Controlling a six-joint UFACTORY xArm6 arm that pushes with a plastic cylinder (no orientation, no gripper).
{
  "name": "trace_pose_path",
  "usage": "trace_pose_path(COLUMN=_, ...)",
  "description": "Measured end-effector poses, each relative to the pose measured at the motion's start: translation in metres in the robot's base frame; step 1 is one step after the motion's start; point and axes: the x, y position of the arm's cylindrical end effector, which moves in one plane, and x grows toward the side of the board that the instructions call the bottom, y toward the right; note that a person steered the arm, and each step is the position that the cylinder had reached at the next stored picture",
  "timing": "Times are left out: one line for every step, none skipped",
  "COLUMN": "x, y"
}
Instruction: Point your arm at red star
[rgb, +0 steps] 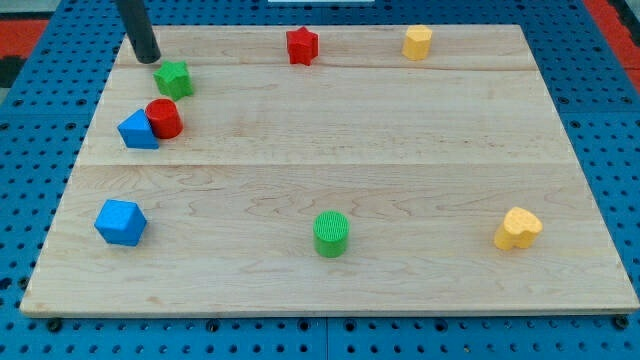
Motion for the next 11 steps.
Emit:
trace_pose_path(x=0.009, y=0.035)
trace_pose_path(x=0.037, y=0.035)
trace_pose_path(x=0.057, y=0.034)
trace_pose_path(x=0.062, y=0.048)
trace_pose_path(x=0.062, y=0.124)
trace_pose_path(x=0.040, y=0.181)
trace_pose_path(x=0.008, y=0.223)
trace_pose_path(x=-0.032, y=0.236)
trace_pose_path(x=-0.057, y=0.213)
trace_pose_path(x=-0.033, y=0.182)
trace_pose_path(x=0.015, y=0.191)
